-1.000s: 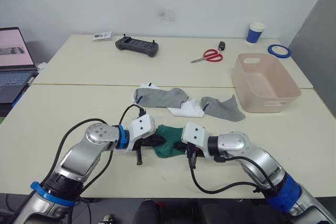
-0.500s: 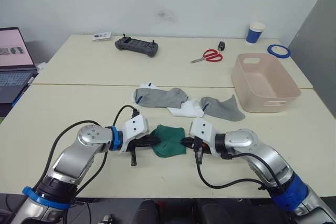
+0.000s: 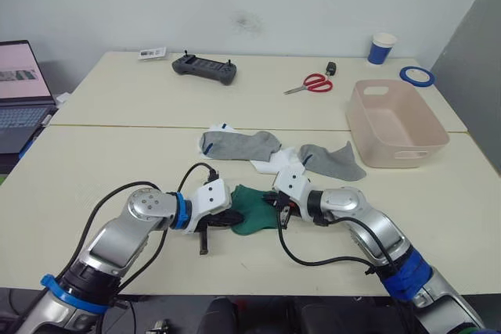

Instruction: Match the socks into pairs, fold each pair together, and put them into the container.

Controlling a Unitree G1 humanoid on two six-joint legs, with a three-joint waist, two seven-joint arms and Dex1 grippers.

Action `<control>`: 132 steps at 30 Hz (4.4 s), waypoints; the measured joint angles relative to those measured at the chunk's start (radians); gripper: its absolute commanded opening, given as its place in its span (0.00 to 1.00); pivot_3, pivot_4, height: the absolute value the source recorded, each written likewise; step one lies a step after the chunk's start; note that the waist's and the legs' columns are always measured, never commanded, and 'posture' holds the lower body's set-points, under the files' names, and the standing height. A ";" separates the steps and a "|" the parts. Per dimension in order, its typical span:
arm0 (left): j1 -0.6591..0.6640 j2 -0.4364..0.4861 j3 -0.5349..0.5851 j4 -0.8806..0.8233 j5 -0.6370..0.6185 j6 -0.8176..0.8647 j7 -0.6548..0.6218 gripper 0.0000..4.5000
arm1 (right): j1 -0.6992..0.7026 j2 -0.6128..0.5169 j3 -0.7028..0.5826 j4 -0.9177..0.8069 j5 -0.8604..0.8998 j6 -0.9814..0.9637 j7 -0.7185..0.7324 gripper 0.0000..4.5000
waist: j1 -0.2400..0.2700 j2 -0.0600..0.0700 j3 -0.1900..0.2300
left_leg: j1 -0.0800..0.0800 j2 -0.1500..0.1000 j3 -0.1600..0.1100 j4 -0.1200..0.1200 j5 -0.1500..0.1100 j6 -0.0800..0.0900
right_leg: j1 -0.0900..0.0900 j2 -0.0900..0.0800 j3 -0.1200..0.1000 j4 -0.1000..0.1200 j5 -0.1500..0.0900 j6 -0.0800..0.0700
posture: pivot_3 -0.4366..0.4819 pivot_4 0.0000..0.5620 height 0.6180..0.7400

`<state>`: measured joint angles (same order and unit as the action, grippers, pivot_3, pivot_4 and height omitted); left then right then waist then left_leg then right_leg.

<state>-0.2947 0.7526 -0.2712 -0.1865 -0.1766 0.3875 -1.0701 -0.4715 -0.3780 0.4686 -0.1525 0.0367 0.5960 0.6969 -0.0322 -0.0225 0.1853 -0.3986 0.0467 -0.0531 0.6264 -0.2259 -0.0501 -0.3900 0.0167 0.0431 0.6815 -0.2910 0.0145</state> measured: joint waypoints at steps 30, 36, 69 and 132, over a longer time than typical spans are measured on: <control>-0.017 -0.008 0.090 0.117 -0.035 -0.008 0.004 0.00 | 0.145 0.049 -0.316 -0.260 0.303 0.534 -0.093 0.20 | 0.000 0.000 0.000 | -0.001 0.000 0.000 0.000 0.000 0.000 | 0.000 0.000 0.000 0.000 0.000 0.000 | 0.48 0.27 1.00; -0.004 -0.006 0.091 0.128 -0.019 -0.051 -0.003 0.00 | 0.126 0.125 -0.382 -0.272 0.400 0.745 -0.142 0.67 | -0.002 0.000 0.000 | 0.000 0.000 0.000 0.000 0.000 0.000 | 0.000 0.000 0.001 0.000 0.000 0.000 | 0.48 0.27 1.00; 0.060 -0.001 0.130 0.065 -0.021 -0.002 0.015 0.00 | -0.045 0.415 -0.429 0.128 0.502 0.724 -0.220 0.23 | -0.025 0.002 -0.004 | 0.001 0.001 0.000 -0.002 0.000 0.000 | -0.001 0.000 0.001 0.000 0.000 0.000 | 0.48 0.27 1.00; -0.687 -0.482 0.045 0.314 -0.138 0.154 0.079 1.00 | -0.619 -0.540 0.021 1.027 -0.553 -0.896 -0.049 0.00 | -0.022 0.007 0.006 | -0.007 -0.004 0.023 0.000 0.002 -0.002 | -0.015 -0.001 0.024 -0.001 0.005 0.004 | 0.48 0.27 1.00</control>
<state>-0.9815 0.2708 -0.2263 0.1272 -0.3150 0.5412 -0.9913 -1.0908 -0.9181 0.4894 0.8749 -0.5161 -0.2996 0.6481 -0.0541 -0.0157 0.1912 -0.4056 0.0430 -0.0305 0.6266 -0.2241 -0.0521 -0.4055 0.0153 0.0668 0.6808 -0.2861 0.0185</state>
